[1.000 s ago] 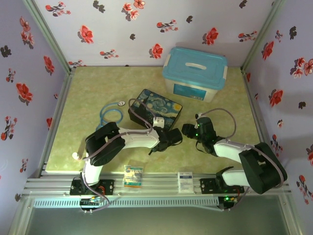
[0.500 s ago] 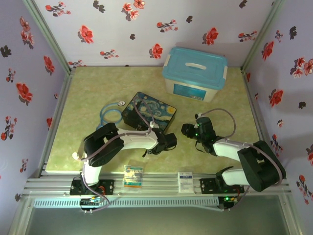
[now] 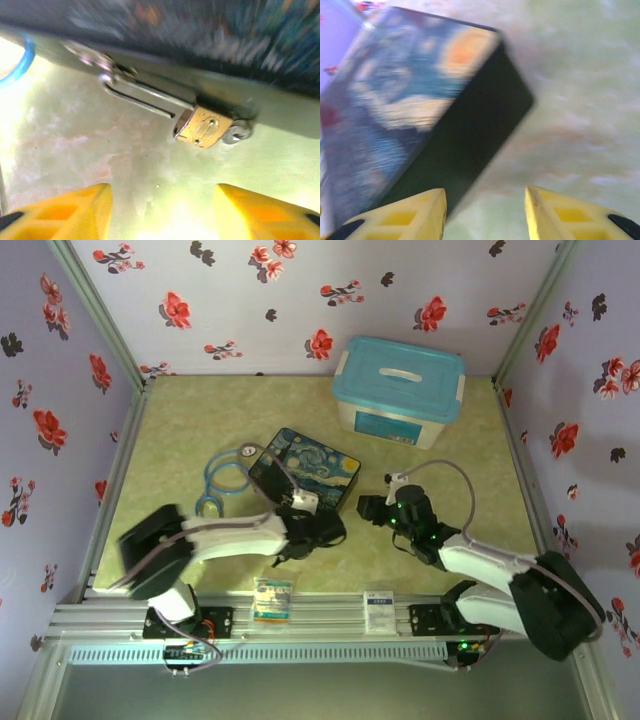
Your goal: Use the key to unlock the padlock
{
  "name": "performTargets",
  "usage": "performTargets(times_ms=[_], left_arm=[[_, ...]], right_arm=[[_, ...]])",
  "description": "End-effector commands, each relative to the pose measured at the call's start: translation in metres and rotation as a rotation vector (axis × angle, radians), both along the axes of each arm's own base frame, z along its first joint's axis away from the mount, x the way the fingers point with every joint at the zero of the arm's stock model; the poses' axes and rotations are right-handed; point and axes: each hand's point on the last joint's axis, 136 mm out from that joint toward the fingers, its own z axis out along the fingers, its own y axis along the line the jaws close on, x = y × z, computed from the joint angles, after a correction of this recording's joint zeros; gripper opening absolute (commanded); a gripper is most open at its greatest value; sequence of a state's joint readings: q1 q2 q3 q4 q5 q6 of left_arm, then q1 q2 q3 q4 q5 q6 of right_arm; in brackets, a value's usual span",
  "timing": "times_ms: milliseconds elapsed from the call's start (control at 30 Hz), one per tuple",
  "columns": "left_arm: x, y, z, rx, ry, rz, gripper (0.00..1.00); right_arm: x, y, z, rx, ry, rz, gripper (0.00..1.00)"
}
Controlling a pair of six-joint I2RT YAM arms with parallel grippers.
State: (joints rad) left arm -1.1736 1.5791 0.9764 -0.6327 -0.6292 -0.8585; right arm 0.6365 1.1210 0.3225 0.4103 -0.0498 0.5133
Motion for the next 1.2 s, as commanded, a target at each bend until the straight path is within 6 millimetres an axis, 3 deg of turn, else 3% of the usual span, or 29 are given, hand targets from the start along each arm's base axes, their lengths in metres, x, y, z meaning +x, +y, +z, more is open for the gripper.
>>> performTargets(times_ms=[0,100,267,433,533,633,800,867,1167], left_arm=[[0.017,-0.008,0.045,-0.271,-0.056,-0.005,0.61],[0.033,0.014,0.063,-0.351,-0.093,0.031,0.68],[0.066,0.061,0.063,-0.370,-0.124,0.136,0.74],[0.100,0.095,0.064,-0.423,-0.194,0.235,0.79],[0.116,0.097,0.076,-0.435,-0.248,0.220,0.82],[0.134,0.102,0.074,-0.398,-0.248,0.220,0.85],[0.167,0.108,0.050,-0.341,-0.204,0.234,0.87],[0.175,0.105,0.043,-0.334,-0.190,0.234,0.85],[0.183,0.101,0.020,-0.332,-0.151,0.253,0.74]], right_arm=[[-0.005,0.005,0.017,-0.125,-0.137,0.033,0.49],[-0.022,0.023,0.026,-0.182,-0.220,0.068,0.56],[-0.044,0.056,0.023,-0.390,-0.288,0.090,0.65],[-0.061,0.118,0.011,-0.477,-0.332,0.186,0.65],[-0.059,0.149,-0.005,-0.543,-0.315,0.193,0.65],[-0.045,0.164,-0.017,-0.598,-0.298,0.127,0.66],[-0.020,0.163,-0.040,-0.865,-0.324,0.016,0.66],[-0.019,0.159,-0.054,-0.921,-0.318,0.006,0.66],[-0.015,0.131,-0.078,-1.011,-0.330,-0.061,0.60]])
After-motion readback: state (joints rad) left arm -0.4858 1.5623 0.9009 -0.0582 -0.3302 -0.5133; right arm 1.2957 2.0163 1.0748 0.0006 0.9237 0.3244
